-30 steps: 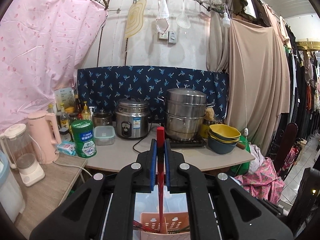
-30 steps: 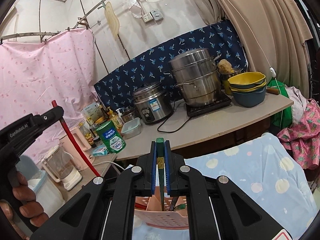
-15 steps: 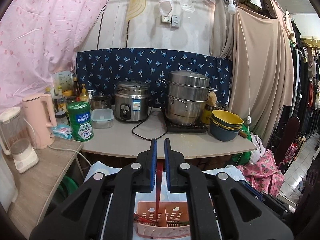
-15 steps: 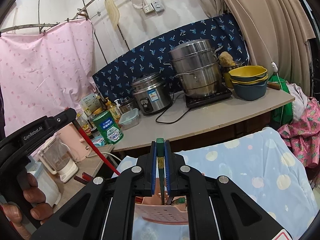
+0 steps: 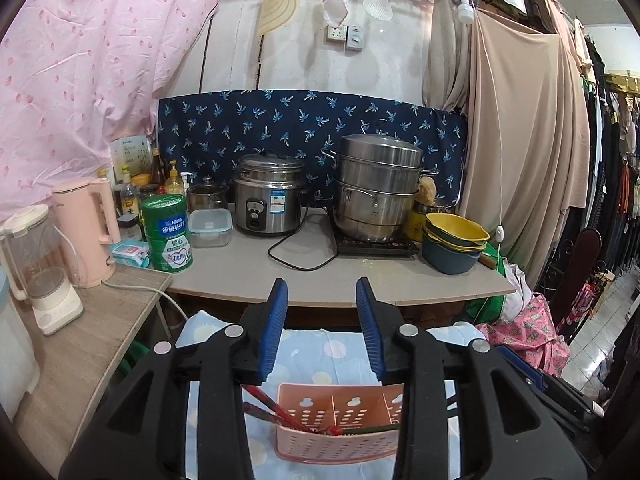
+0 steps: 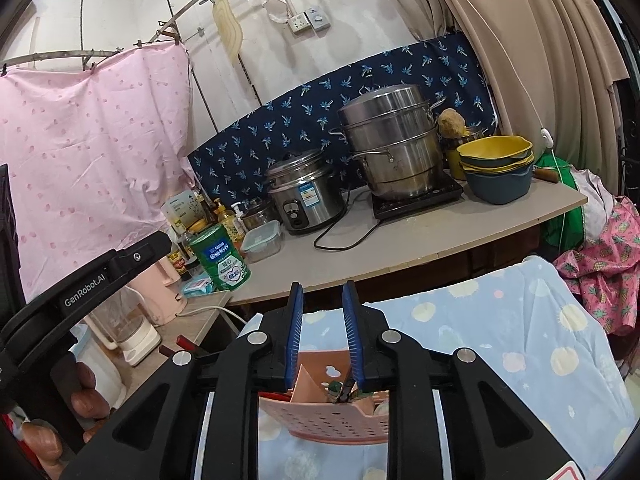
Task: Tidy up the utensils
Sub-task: 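Open both tools to release the chopsticks into the holder, then move both open tools back down over the spoon and last chopstick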
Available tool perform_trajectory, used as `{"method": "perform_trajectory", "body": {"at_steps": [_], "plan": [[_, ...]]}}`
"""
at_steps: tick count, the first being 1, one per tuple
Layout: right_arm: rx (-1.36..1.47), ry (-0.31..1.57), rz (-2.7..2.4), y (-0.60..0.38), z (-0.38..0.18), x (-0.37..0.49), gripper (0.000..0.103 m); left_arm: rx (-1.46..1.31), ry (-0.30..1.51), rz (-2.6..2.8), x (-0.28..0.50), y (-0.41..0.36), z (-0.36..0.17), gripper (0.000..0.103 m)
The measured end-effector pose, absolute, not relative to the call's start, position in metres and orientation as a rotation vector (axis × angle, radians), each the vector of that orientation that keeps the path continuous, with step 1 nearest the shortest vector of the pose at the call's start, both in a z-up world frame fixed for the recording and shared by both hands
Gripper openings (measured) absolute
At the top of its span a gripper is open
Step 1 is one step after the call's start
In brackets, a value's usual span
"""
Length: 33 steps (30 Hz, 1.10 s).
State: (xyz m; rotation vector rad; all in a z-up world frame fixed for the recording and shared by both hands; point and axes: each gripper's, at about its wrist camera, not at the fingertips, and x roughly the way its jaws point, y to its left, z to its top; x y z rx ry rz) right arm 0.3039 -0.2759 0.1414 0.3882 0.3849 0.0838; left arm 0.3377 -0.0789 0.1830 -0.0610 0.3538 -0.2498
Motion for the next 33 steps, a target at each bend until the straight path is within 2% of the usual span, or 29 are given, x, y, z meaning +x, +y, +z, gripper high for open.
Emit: {"method": "perform_trajectory", "body": {"at_steps": [5, 16, 19, 22, 33], "plan": [[0.387, 0.387, 0.089, -0.274, 0.140, 0.288, 0.022, -0.060, 0.370, -0.245, 0.325, -0.075, 0.178, 0.043], [0.366, 0.413, 0.102, -0.258, 0.125, 0.235, 0.027, -0.048, 0.461, -0.222, 0.285, -0.066, 0.152, 0.043], [0.358, 0.429, 0.106, -0.252, 0.117, 0.217, 0.027, -0.043, 0.500, -0.217, 0.272, -0.065, 0.139, 0.044], [0.352, 0.449, 0.110, -0.248, 0.108, 0.199, 0.028, -0.038, 0.529, -0.214, 0.258, -0.062, 0.125, 0.051], [0.307, 0.568, 0.070, -0.234, 0.048, 0.128, 0.028, -0.020, 0.679, -0.215, 0.199, -0.053, 0.049, 0.051]]}}
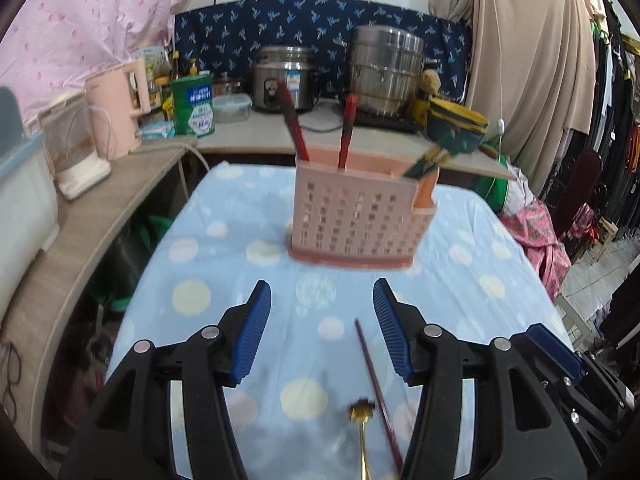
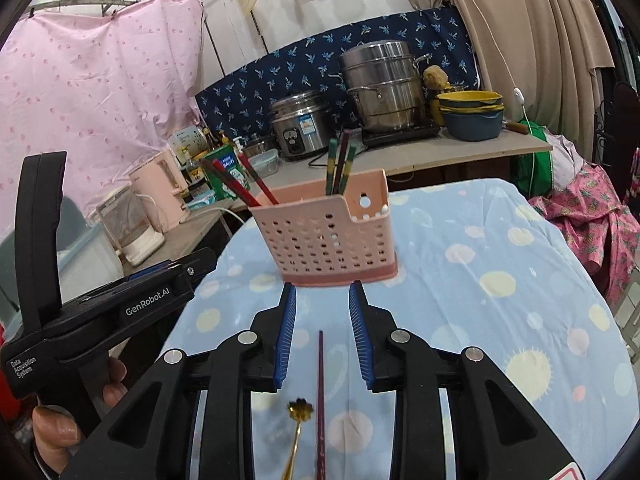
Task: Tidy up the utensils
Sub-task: 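Move both open tools back down over the spoon and last chopstick, then grasp the gold spoon with the left tool while the right tool grasps the dark red chopstick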
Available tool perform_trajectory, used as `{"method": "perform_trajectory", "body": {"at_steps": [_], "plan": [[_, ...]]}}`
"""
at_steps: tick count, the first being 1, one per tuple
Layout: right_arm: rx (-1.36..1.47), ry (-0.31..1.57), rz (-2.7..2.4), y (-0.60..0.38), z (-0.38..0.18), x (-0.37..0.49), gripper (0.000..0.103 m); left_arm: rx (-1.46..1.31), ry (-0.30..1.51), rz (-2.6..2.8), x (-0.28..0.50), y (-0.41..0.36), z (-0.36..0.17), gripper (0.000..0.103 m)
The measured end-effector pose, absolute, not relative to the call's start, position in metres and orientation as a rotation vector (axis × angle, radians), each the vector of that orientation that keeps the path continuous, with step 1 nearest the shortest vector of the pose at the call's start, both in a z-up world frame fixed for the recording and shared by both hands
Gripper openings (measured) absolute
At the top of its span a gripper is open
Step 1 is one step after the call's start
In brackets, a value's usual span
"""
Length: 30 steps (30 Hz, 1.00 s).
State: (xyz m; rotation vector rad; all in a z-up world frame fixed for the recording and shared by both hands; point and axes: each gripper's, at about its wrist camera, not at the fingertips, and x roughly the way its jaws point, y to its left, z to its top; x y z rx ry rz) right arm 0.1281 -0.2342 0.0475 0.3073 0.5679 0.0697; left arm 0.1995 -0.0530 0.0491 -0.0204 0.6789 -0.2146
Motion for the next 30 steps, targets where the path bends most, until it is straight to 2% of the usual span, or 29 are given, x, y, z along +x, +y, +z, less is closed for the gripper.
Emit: {"method": "perform_trajectory", "body": {"at_steps": [11, 19, 28, 30], "plan": [[0.314, 0.743, 0.065, -0.220, -0.023, 0.084, 0.028, -0.019, 0.818, -0.187, 0.158, -0.041, -0.020, 0.051], [0.278, 0.847, 0.098, -0.198, -0.065, 0.059, 0.028, -0.016, 0.861, -0.162, 0.133, -0.032, -0.049, 0.051], [0.247, 0.855, 0.102, -0.188, -0.075, 0.053, 0.028, 0.000, 0.900, -0.156, 0.116, -0.031, -0.070, 0.051], [0.241, 0.854, 0.100, -0.187, -0.076, 0.053, 0.028, 0.008, 0.900, -0.156, 0.113, -0.031, -0.071, 0.053]]}}
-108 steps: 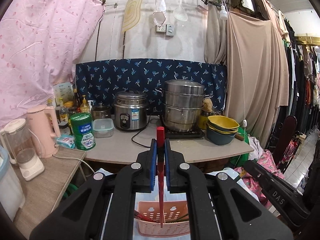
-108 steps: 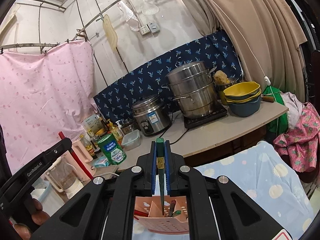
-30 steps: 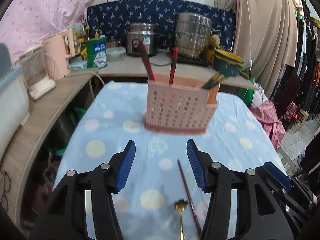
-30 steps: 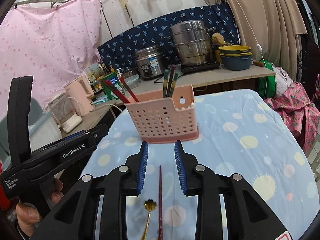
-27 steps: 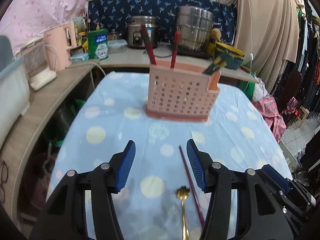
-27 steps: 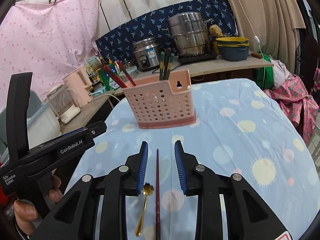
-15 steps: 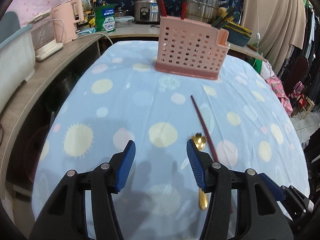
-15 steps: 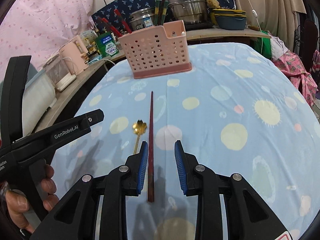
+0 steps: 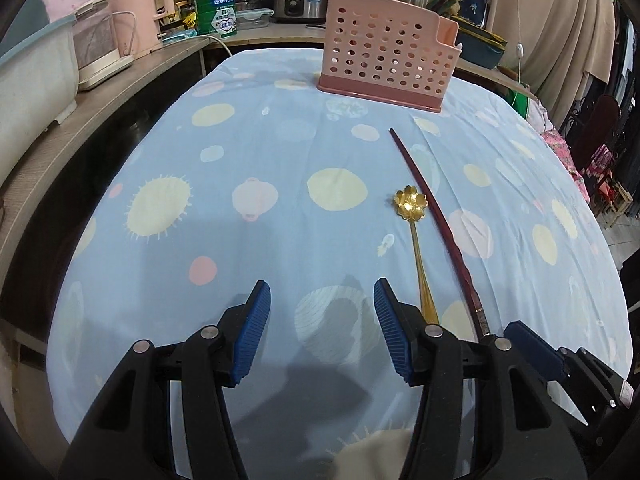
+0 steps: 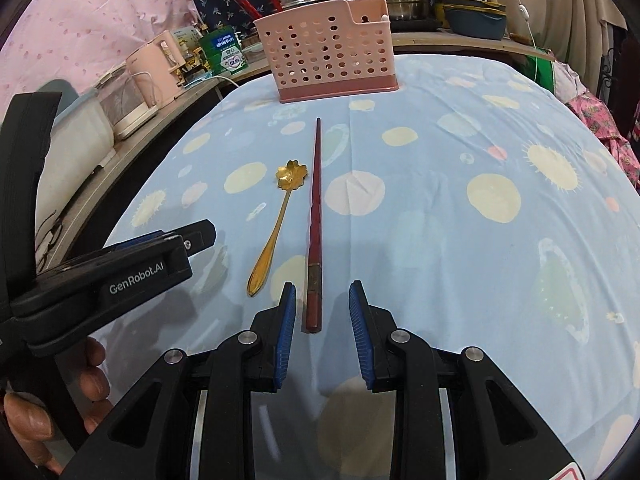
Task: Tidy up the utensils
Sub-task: 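Grasp the gold spoon with the left tool while the right tool grasps the dark red chopstick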
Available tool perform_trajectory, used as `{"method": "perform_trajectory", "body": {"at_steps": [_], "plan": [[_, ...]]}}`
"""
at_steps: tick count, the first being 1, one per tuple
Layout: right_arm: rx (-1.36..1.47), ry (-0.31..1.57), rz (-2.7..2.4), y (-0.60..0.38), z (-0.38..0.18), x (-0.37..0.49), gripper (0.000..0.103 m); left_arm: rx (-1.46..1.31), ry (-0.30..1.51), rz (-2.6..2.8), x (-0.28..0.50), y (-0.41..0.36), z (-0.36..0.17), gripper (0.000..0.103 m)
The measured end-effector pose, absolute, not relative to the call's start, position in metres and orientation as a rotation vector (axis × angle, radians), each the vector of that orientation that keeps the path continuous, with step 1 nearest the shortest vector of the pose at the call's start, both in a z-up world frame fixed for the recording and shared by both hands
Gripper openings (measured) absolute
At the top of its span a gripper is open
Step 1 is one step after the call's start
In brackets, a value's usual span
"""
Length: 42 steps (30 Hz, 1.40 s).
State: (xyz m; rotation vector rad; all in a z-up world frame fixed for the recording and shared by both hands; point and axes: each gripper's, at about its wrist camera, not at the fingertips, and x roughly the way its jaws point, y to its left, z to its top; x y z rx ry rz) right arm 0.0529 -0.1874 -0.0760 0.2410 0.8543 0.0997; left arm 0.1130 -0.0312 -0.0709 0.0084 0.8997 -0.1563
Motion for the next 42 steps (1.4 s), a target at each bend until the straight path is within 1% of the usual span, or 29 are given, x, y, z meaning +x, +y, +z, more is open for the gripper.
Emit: {"method": "perform_trajectory", "body": {"at_steps": [2, 6, 9, 10, 11, 13, 25, 28, 30, 31, 33, 34, 36, 37, 38, 42], "plan": [[0.236, 0.851, 0.098, -0.187, -0.077, 0.053, 0.028, 0.011, 0.900, -0.158, 0.112, -0.032, -0.072, 0.057], [0.220, 0.848, 0.092, -0.185, -0.079, 0.053, 0.028, 0.012, 0.902, -0.166, 0.109, -0.034, -0.072, 0.058], [0.203, 0.843, 0.081, -0.185, -0.079, 0.053, 0.023, 0.016, 0.899, -0.174, 0.107, -0.037, -0.072, 0.061], [0.202, 0.841, 0.074, -0.186, -0.080, 0.053, 0.019, 0.018, 0.898, -0.177, 0.107, -0.038, -0.072, 0.063], [0.202, 0.840, 0.066, -0.187, -0.080, 0.053, 0.013, 0.020, 0.896, -0.181, 0.106, -0.039, -0.071, 0.064], [0.215, 0.838, 0.058, -0.193, -0.080, 0.053, 0.008, 0.024, 0.893, -0.187, 0.104, -0.042, -0.071, 0.064], [0.267, 0.825, 0.017, -0.211, -0.083, 0.046, 0.008, 0.029, 0.916, -0.256, 0.099, -0.062, -0.079, 0.065], [0.271, 0.825, 0.018, -0.212, -0.083, 0.046, 0.008, 0.041, 0.921, -0.259, 0.098, -0.067, -0.083, 0.063], [0.272, 0.824, 0.019, -0.211, -0.084, 0.045, 0.008, 0.053, 0.912, -0.259, 0.098, -0.069, -0.084, 0.056], [0.272, 0.824, 0.019, -0.211, -0.084, 0.045, 0.008, 0.054, 0.911, -0.260, 0.098, -0.069, -0.083, 0.054], [0.272, 0.825, 0.018, -0.211, -0.084, 0.045, 0.008, 0.053, 0.907, -0.262, 0.098, -0.068, -0.083, 0.043], [0.271, 0.824, 0.018, -0.212, -0.084, 0.045, 0.008, 0.056, 0.905, -0.260, 0.098, -0.067, -0.083, 0.040], [0.270, 0.824, 0.018, -0.212, -0.084, 0.045, 0.008, 0.057, 0.901, -0.257, 0.097, -0.066, -0.083, 0.026], [0.269, 0.824, 0.017, -0.212, -0.084, 0.045, 0.008, 0.055, 0.900, -0.258, 0.097, -0.065, -0.083, 0.022], [0.270, 0.824, 0.017, -0.211, -0.084, 0.045, 0.008, 0.048, 0.902, -0.263, 0.098, -0.064, -0.082, 0.014], [0.274, 0.821, 0.016, -0.212, -0.084, 0.044, 0.008, 0.031, 0.905, -0.269, 0.098, -0.060, -0.081, 0.013]]}}
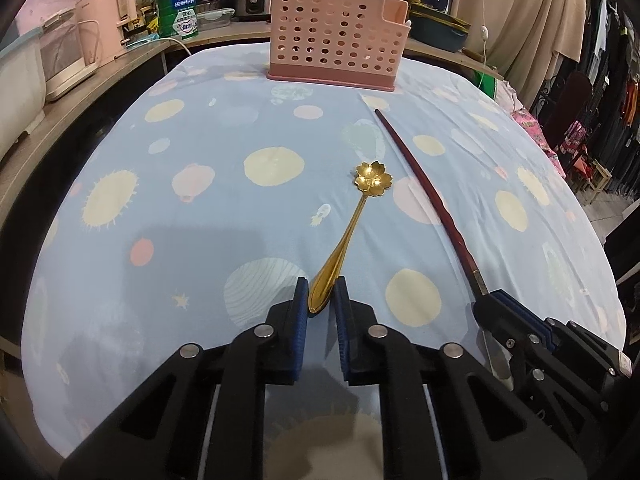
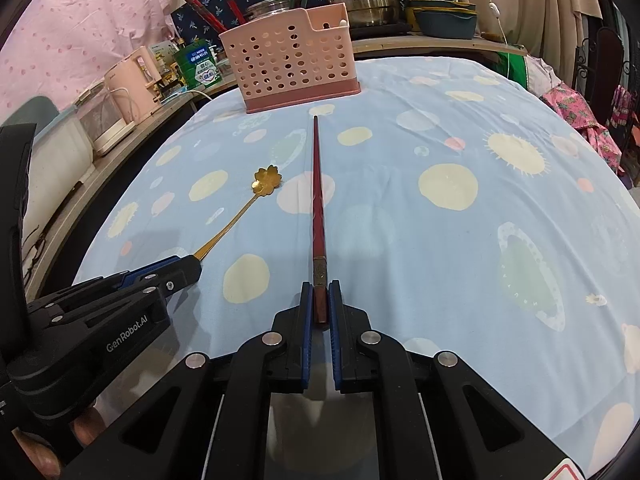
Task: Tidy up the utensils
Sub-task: 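Grasp the gold spoon with the left tool while the right tool grasps the dark red chopstick, then carry the spoon and chopstick up into the pink holder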
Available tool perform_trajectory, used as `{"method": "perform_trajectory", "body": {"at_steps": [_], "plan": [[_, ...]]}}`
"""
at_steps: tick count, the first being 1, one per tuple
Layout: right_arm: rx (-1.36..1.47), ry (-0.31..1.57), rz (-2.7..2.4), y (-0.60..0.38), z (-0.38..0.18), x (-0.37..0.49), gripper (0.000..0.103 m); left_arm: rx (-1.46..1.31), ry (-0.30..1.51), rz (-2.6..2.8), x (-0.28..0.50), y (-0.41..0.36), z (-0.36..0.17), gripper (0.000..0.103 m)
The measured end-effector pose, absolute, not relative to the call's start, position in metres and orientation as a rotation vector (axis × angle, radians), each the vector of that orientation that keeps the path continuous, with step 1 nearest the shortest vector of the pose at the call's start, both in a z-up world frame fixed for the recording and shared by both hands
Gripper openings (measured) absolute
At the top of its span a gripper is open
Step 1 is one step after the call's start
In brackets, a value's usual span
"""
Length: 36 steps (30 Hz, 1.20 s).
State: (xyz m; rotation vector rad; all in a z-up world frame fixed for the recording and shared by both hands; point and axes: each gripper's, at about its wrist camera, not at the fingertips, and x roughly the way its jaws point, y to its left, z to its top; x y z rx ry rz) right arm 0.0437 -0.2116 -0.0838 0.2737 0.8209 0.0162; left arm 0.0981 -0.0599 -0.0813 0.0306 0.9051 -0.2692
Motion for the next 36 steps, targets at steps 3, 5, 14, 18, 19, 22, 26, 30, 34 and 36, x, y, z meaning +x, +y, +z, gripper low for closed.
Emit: {"method": "perform_trajectory", "body": {"at_steps": [3, 5, 14, 18, 19, 22, 26, 30, 34, 36], "plan": [[0.274, 0.818, 0.016, -0.212, -0.083, 0.043, 0.008, 0.021, 0.906, -0.267, 0.098, -0.058, -0.080, 0.013], [0.275, 0.815, 0.017, -0.212, -0.082, 0.042, 0.008, 0.013, 0.900, -0.264, 0.097, -0.055, -0.077, 0.012], [0.327, 0.757, 0.036, -0.219, -0.058, 0.034, 0.007, -0.030, 0.832, -0.258, 0.095, -0.040, -0.041, 0.011], [0.358, 0.701, 0.041, -0.227, -0.036, 0.031, 0.007, -0.048, 0.797, -0.261, 0.097, -0.035, -0.021, 0.011], [0.365, 0.687, 0.043, -0.228, -0.030, 0.030, 0.007, -0.051, 0.790, -0.261, 0.098, -0.034, -0.017, 0.011], [0.384, 0.645, 0.054, -0.234, -0.013, 0.031, 0.007, -0.065, 0.769, -0.269, 0.101, -0.031, -0.002, 0.010], [0.385, 0.588, 0.059, -0.238, 0.010, 0.033, 0.007, -0.082, 0.739, -0.283, 0.106, -0.029, 0.018, 0.002], [0.407, 0.548, 0.065, -0.246, 0.029, 0.040, 0.007, -0.077, 0.712, -0.283, 0.112, -0.029, 0.032, 0.001], [0.412, 0.511, 0.063, -0.252, 0.046, 0.048, 0.007, -0.079, 0.691, -0.290, 0.123, -0.028, 0.044, 0.001], [0.412, 0.488, 0.063, -0.255, 0.056, 0.051, 0.007, -0.083, 0.683, -0.292, 0.128, -0.027, 0.051, 0.001]]}}
